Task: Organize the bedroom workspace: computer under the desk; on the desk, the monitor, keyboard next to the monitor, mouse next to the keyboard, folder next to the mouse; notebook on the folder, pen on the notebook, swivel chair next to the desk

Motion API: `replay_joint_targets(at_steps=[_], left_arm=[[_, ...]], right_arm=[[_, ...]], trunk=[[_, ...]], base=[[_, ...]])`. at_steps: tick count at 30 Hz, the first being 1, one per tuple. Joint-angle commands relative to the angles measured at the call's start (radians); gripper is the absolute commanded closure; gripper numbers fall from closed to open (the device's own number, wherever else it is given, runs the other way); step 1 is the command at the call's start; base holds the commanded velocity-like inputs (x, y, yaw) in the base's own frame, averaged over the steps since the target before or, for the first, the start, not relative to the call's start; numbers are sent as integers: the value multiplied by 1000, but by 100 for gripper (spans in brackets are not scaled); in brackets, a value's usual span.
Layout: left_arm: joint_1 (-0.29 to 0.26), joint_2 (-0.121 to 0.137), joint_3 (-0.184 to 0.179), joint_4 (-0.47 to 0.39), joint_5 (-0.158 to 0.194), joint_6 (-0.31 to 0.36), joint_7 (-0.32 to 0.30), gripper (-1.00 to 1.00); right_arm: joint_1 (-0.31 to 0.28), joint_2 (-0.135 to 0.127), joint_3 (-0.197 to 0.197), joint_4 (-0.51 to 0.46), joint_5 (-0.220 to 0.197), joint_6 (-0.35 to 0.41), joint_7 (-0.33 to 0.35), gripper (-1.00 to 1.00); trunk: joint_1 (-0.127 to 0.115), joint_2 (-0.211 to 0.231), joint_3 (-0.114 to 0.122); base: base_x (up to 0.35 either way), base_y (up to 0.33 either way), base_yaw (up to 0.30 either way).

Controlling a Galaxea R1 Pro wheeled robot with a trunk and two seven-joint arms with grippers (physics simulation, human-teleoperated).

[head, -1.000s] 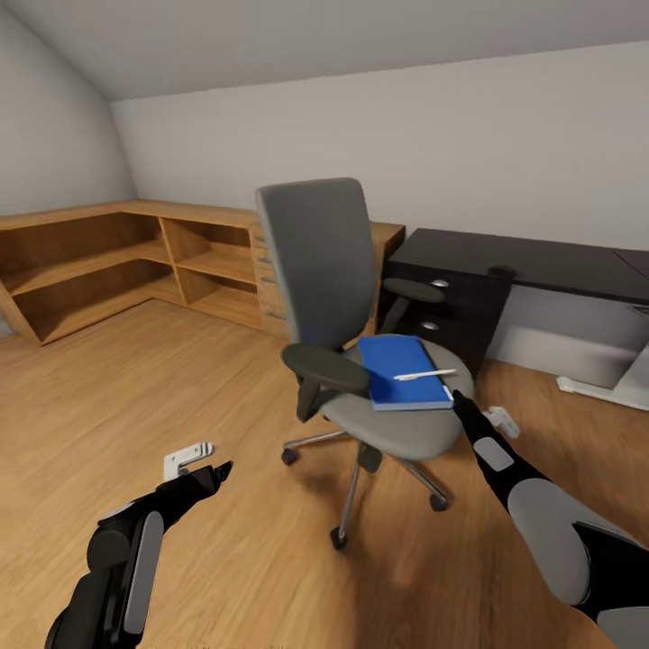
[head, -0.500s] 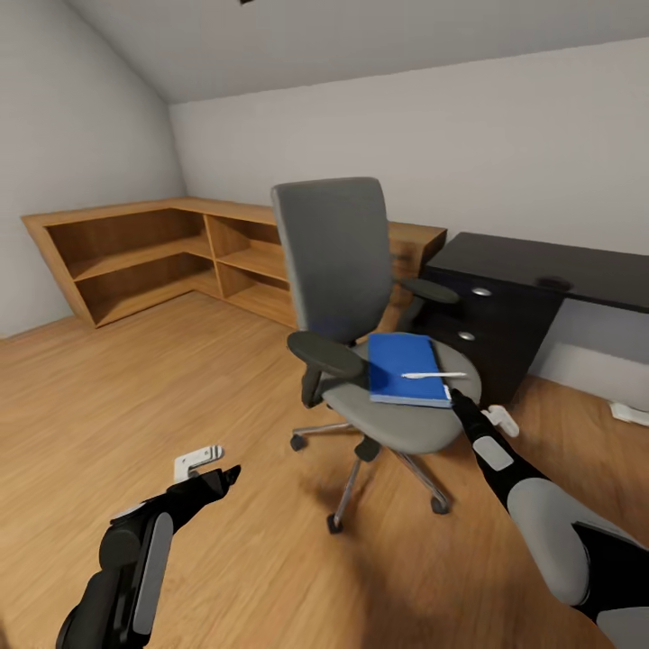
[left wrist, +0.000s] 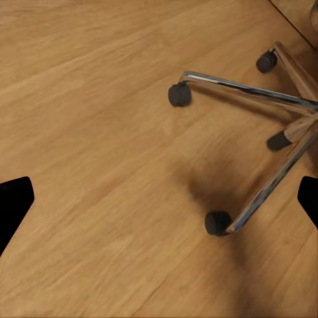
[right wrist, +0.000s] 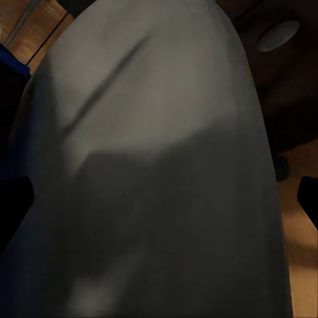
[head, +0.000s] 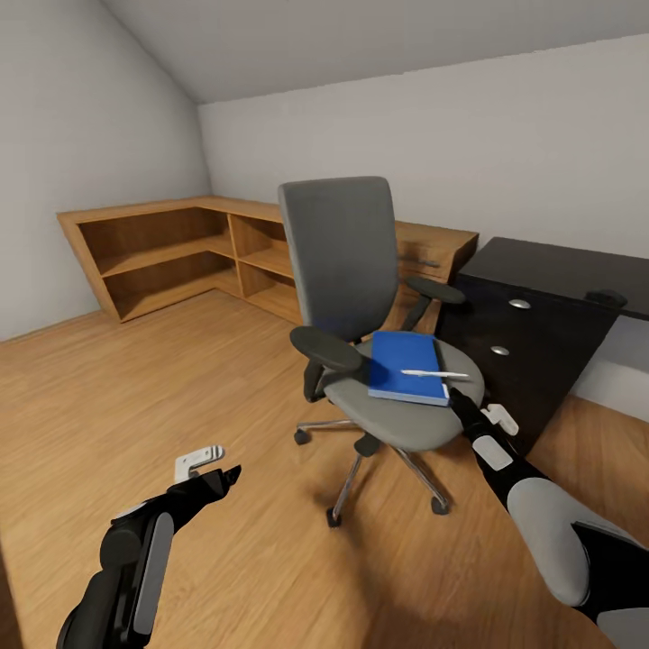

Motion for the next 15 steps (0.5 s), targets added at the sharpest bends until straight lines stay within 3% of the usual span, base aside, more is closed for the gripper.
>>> replay_joint_targets(at_steps=[1, 4, 11, 15], left_arm=[[-1, -1, 3, -1, 7, 7, -1, -100], [-1, -2, 3, -1, 7, 7, -1, -100], [-1, -1, 3, 1, 7, 7, -1, -100], [-1, -2, 3, 5, 7, 7, 0, -100]], right_arm=[[0, 0, 0, 18, -14, -3, 6, -100], [0, 0, 0, 18, -14, -3, 6, -100], [0, -1, 0, 19, -14, -3, 6, -100], [0, -1, 0, 18, -14, -3, 6, -100]], trunk=[[0, 0, -1], [0, 0, -1], [0, 0, -1], [0, 0, -1]], base=[[12, 0, 1], [76, 0, 0], [263, 0, 0], [70, 0, 91]])
